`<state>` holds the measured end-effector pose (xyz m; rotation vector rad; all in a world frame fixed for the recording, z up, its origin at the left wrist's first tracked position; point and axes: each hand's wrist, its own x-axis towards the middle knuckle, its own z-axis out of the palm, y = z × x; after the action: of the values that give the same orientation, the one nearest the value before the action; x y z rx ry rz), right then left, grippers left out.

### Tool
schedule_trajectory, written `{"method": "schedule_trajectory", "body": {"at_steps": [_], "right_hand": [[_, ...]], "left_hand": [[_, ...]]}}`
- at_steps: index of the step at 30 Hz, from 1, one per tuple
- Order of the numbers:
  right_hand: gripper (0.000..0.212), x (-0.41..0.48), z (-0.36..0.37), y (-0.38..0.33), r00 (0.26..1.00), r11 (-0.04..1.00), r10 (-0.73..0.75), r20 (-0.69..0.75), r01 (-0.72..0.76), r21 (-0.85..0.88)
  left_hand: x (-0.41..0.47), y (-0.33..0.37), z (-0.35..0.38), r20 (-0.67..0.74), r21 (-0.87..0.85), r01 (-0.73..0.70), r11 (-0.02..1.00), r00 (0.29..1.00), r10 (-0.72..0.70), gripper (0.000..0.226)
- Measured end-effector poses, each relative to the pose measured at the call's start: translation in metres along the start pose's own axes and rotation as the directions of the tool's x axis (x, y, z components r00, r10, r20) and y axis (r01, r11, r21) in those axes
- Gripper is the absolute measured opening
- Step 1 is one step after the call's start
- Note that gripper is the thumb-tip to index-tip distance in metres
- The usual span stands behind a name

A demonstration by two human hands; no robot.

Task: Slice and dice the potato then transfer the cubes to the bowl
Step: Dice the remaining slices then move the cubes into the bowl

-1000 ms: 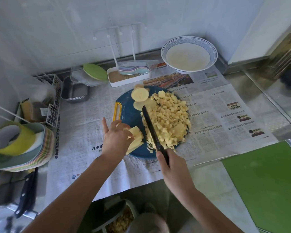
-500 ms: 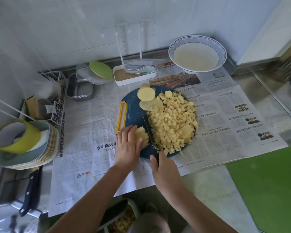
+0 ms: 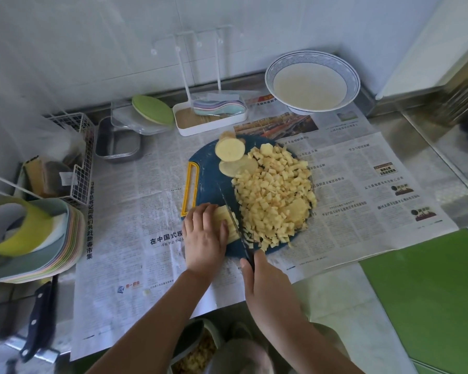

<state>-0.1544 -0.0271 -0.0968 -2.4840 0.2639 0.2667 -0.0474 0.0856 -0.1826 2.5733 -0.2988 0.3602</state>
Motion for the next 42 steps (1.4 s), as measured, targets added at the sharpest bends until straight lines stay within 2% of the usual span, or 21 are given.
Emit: {"method": "schedule_trajectory", "body": {"at_steps": [10, 15, 19, 22, 25, 29, 32, 37, 42], "right_hand": [[0.026, 0.004, -0.001, 0.006, 0.992, 0.987, 0.088, 0.086, -0.099, 0.127], [0.034, 0.011, 0.004, 0.005, 0.995, 0.996, 0.074, 0.072, -0.078, 0.053], [0.040, 0.024, 0.016, 0.001, 0.989, 0.992, 0.127, 0.077, -0.128, 0.007], [0.036, 0.028, 0.023, -0.002, 0.983, 0.986, 0.162, 0.084, -0.158, -0.052], [0.033, 0.039, 0.025, -0.007, 0.990, 0.990, 0.137, 0.016, -0.136, -0.049], [0.034, 0.050, 0.023, -0.004, 0.985, 0.973, 0.165, -0.050, -0.154, 0.170], [0.034, 0.042, 0.017, 0.007, 0.986, 0.958, 0.149, -0.073, -0.126, 0.257], [0.032, 0.020, 0.008, 0.009, 0.995, 0.974, 0.051, -0.090, -0.029, 0.227], [0.026, 0.008, 0.011, 0.000, 0.997, 0.978, -0.005, -0.080, 0.022, 0.206]], "left_hand": [[0.001, -0.006, 0.005, 0.011, 0.064, -0.054, 0.997, 0.999, 0.053, 0.045], [0.001, -0.004, 0.006, 0.006, 0.065, -0.041, 0.997, 0.999, 0.041, 0.046], [0.001, -0.005, 0.008, -0.018, 0.068, -0.062, 0.996, 0.998, 0.063, 0.042], [0.001, -0.006, 0.010, -0.032, 0.062, -0.064, 0.996, 0.997, 0.066, 0.040], [0.001, -0.007, 0.011, -0.038, 0.056, -0.061, 0.997, 0.997, 0.063, 0.039], [-0.001, -0.007, 0.009, -0.036, 0.028, -0.052, 0.998, 0.998, 0.053, 0.039], [-0.002, -0.005, 0.007, -0.018, 0.013, -0.023, 1.000, 1.000, 0.023, 0.040], [-0.003, -0.003, 0.004, -0.025, -0.047, -0.005, 0.999, 1.000, 0.004, 0.052], [-0.003, 0.000, 0.003, -0.046, -0.099, 0.024, 0.995, 0.999, -0.029, 0.043]]}}
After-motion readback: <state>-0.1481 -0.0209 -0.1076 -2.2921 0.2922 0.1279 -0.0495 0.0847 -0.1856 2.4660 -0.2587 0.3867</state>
